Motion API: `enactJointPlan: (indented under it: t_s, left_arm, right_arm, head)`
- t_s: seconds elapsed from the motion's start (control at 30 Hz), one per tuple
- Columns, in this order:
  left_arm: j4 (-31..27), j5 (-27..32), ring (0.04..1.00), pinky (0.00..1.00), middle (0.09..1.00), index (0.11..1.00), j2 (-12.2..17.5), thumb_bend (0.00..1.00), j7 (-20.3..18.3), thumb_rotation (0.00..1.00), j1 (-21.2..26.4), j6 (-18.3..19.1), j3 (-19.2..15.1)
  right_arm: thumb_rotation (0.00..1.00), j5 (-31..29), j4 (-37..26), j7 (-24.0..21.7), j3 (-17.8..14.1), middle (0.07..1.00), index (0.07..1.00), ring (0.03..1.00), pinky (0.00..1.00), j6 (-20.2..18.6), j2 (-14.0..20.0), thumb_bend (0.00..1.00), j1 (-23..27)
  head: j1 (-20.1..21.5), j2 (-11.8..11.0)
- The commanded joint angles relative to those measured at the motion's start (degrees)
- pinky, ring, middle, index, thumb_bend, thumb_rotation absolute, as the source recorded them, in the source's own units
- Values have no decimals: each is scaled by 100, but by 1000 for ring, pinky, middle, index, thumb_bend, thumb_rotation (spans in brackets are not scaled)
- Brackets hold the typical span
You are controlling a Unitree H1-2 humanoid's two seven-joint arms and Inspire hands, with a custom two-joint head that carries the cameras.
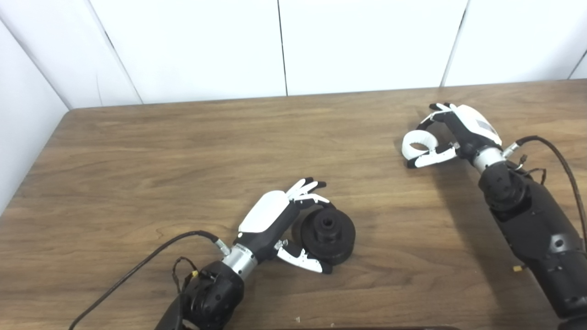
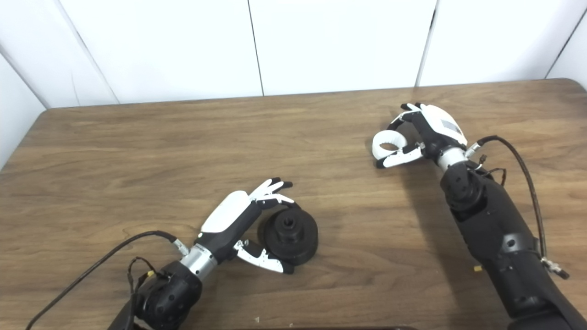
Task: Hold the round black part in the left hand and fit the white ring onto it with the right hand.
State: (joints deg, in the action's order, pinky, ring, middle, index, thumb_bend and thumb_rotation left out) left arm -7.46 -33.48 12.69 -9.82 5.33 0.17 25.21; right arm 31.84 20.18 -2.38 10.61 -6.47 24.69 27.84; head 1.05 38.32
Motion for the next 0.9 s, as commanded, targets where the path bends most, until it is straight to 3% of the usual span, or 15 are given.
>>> enactJointPlan:
  t_s: [0.0,0.63,0.87]
  left_arm:
    - [237,-131,994,856,948,659,52,866,-204,236,-116,158,81]
    - [267,-63,997,871,945,657,17,861,-216,224,-116,137,47]
    - [307,-90,992,864,943,656,7,863,-208,219,-108,142,54]
  right_arm:
    - [144,4,-112,175,-95,907,488,1000,1000,133,85,528,145]
    - [140,-89,-158,138,-105,899,487,1000,1000,148,103,525,139]
    - [144,-206,-778,-213,-147,900,487,1000,996,-1,175,525,-55]
  head:
    - [1,7]
    - [-34,13]
    - [-34,24]
